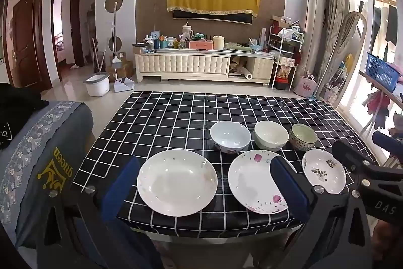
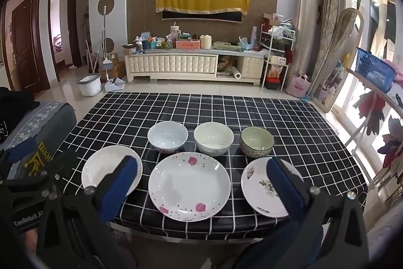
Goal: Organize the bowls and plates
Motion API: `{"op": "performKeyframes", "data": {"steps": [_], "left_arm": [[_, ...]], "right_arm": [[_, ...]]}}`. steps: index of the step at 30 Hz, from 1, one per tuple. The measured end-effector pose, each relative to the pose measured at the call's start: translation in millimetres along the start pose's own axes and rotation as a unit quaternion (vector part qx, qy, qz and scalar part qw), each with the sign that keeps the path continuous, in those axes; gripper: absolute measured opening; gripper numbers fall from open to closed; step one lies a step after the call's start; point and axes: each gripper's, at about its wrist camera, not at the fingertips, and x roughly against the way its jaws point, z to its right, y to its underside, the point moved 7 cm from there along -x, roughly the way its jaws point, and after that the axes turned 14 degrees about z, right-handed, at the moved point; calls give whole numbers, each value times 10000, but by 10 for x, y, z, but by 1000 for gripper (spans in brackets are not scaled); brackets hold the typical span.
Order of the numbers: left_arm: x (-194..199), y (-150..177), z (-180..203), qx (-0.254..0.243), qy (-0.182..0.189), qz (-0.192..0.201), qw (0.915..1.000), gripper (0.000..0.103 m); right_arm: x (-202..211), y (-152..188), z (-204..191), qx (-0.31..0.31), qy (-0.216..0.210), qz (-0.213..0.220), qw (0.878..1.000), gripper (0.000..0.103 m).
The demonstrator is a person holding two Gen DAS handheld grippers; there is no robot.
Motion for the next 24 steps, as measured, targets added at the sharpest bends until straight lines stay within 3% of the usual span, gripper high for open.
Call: {"op": "performKeyframes", "data": {"steps": [24], "left_arm": [[17, 8, 72, 36, 129, 18, 9999, 103]], "right_arm": [[15, 86, 37, -57, -5, -122, 9999, 103]]}}
